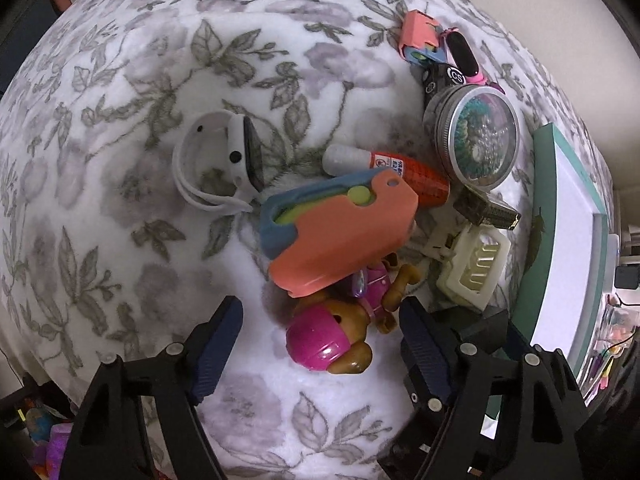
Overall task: Organize rigid objects
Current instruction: 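Grasp the pink-helmet toy figure with the left tool while the right tool grasps the black charger plug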
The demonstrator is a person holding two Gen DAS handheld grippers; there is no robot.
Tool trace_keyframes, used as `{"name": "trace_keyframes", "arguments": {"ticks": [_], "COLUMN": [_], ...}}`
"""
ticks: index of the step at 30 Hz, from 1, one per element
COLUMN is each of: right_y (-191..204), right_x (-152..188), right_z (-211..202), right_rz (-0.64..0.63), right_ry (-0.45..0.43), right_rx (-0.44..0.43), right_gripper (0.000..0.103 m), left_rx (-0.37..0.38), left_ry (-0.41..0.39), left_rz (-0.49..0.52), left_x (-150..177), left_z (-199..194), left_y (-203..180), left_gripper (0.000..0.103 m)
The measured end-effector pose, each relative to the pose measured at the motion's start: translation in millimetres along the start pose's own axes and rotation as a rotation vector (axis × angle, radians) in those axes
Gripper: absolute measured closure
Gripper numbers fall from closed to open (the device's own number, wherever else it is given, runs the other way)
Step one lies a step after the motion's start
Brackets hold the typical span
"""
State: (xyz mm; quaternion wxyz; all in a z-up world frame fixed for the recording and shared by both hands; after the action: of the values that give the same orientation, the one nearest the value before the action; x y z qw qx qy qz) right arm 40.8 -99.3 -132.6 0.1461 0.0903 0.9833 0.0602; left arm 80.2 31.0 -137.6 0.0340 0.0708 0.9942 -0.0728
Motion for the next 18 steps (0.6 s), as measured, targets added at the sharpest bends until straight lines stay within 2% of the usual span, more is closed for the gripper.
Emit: {"name": "trace_keyframes", "arguments": {"ticks": [5,7,16,17,18], "right_y": [0.5,-0.3,4.2,3.7,3.1], "right_x": [0.6,1.2,0.6,0.3,-0.3], "right_z": [4.8,4.4,9.3,9.1,9.0], "right_rz": [-0.003,-0.003,-0.008,-0.004,-0.001], "right_ry": [-0.003,-0.006,-0.018,-0.02,-0.024], "right_rx": [0.007,0.008,0.012,0.008,0.009], "right_gripper": [0.022,0.022,0.022,0.023,0.028], "left_rx": [-0.016,-0.037,-0.045,-0.043,-0.04], "left_ry": [0.035,0.02,0.02,0.02,0.019], "left_rz": [0.002,0.014,0.018,0.02,0.023], "left_x": [-2.0,-3.9,-6.1,-5.0,-6.1], "left_z": [22.0,31.9,44.4,39.5,35.0], "left_y": [-9.4,-19.4,-28.8,-26.7,-26.0], "left_gripper": [0.023,0.023,0.023,0.025,0.027]}}
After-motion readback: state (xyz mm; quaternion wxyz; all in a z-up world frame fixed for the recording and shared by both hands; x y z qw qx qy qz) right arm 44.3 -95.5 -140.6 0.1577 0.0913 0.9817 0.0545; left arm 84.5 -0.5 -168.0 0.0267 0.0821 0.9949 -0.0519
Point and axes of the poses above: each gripper's, at about its wrist camera, not at the fingertips, and z roughly the way its jaws point, y to its left, x to its underside, the point moved 5 cm from there along z, roughly the way its jaws point, and after that the axes turned 8 degrees about z, right-handed, at the moved point
